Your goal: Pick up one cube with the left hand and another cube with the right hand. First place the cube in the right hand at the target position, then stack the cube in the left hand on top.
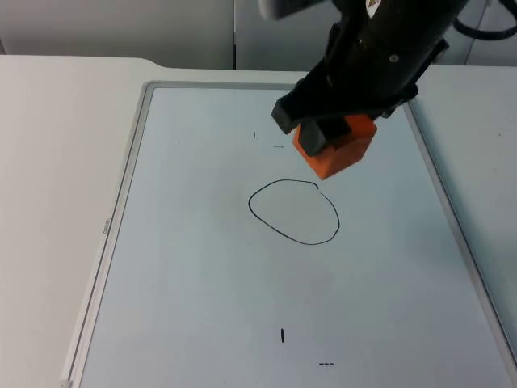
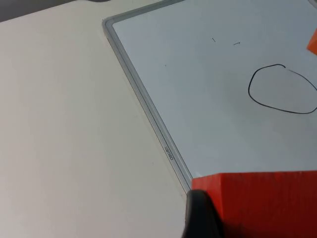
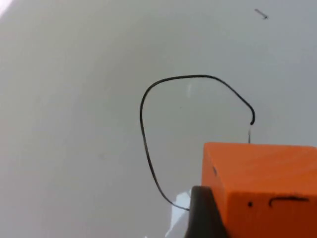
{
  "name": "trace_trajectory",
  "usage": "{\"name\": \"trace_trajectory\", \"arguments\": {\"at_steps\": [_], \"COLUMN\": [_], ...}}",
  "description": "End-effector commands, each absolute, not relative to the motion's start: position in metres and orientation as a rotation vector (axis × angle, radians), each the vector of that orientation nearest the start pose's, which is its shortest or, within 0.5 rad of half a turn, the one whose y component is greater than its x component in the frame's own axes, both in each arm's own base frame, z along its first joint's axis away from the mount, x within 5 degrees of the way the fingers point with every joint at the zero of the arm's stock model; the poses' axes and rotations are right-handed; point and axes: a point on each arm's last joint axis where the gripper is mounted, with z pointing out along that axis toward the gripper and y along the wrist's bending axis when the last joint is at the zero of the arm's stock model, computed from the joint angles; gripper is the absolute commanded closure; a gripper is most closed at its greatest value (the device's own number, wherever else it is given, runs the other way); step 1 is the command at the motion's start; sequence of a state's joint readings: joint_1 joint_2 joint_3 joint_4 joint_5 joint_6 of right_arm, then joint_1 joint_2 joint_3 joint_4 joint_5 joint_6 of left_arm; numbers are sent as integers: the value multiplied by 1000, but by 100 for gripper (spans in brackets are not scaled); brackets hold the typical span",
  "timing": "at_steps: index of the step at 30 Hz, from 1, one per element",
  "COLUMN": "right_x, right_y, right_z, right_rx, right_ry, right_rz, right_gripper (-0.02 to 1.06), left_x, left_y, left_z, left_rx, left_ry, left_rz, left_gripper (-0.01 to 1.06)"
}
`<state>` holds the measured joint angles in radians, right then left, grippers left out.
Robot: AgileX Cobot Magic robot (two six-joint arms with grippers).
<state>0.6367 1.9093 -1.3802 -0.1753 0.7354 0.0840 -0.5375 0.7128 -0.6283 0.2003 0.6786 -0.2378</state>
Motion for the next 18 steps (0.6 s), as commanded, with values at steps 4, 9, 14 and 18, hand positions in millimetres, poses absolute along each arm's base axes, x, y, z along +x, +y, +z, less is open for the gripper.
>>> {"name": "trace_trajectory", "arguments": {"at_steps": [4, 9, 14, 18], "right_x": [338, 345, 356, 361], "right_y": [239, 245, 253, 258], "right_z": [173, 149, 140, 140], "right_rx": [-903, -912, -914, -900], "right_ry": [2614, 2626, 2639, 2661], "right_rz": [19, 22, 13, 26], "right_gripper": [105, 105, 105, 105], "left_x": [120, 120, 120, 120], "left_y": [-59, -59, -59, -59], "left_z": [305, 305, 305, 305], "left_rx": [434, 434, 434, 434], "left_ry": [2174, 2174, 2174, 2174], "left_rz": [-216, -216, -216, -216], "left_gripper": [94, 94, 94, 94]}}
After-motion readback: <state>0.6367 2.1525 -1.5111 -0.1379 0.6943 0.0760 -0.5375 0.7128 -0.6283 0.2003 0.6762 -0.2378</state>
